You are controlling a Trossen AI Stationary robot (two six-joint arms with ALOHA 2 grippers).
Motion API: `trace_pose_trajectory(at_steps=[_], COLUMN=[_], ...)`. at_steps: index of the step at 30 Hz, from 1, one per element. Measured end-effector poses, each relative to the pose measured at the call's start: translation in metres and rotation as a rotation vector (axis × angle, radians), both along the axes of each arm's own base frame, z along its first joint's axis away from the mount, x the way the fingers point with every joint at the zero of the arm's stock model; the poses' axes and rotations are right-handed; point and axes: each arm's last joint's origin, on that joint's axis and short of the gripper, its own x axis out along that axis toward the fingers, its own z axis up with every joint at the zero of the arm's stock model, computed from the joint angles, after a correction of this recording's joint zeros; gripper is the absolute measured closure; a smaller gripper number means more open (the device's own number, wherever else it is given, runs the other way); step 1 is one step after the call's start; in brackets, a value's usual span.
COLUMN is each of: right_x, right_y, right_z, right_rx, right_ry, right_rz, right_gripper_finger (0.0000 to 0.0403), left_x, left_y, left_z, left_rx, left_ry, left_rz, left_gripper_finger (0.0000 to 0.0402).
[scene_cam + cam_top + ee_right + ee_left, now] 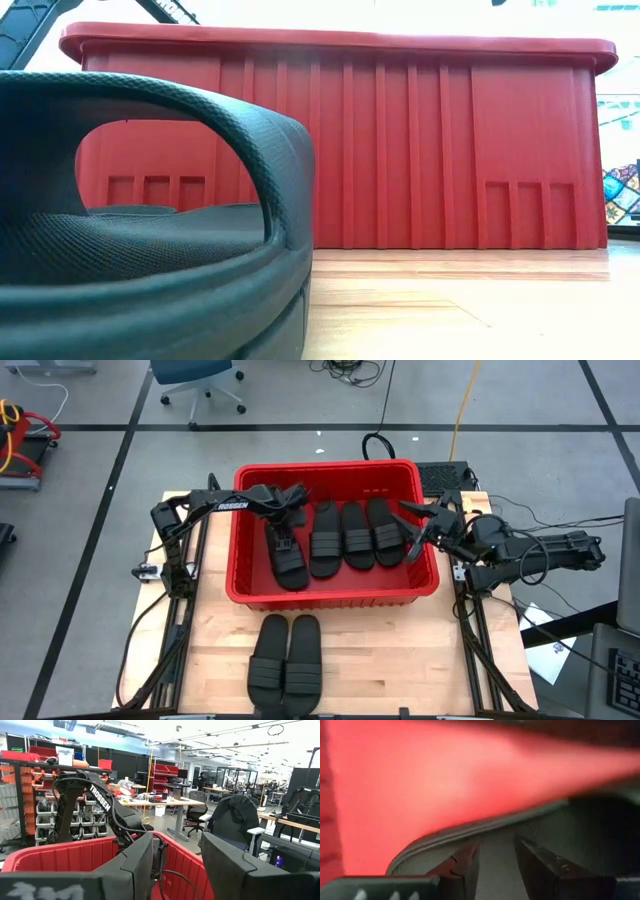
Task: Pick and place slides into bin
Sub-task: Put the black slide into the red bin
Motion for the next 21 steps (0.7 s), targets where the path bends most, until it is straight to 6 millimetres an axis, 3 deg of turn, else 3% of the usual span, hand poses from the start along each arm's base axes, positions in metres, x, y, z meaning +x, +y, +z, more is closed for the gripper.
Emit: trace_pose_trajectory(at_steps=[13, 17, 21], right_x=[-0.001, -0.001, -0.001], right_y=[0.000, 0.000, 0.000], right_z=[0.003, 0.003, 0.003], right_rx=[0.003, 0.003, 0.003], right_ry=[-0.038, -0.038, -0.038], right_rz=[-0.001, -0.001, -0.001], right_gripper_finger=[0.0248, 0.0248, 0.0248], left_x=[0.014, 0.009, -0.004], left_y=[0.008, 0.010, 0.015], left_z=[0.009, 0.037, 0.065], left_rx=[0.080, 0.032, -0.170], left_ry=[-0.148, -0.116, -0.142], left_rz=[0.025, 0.036, 0.042], left_gripper_finger=[0.0270, 0.0270, 0.0270])
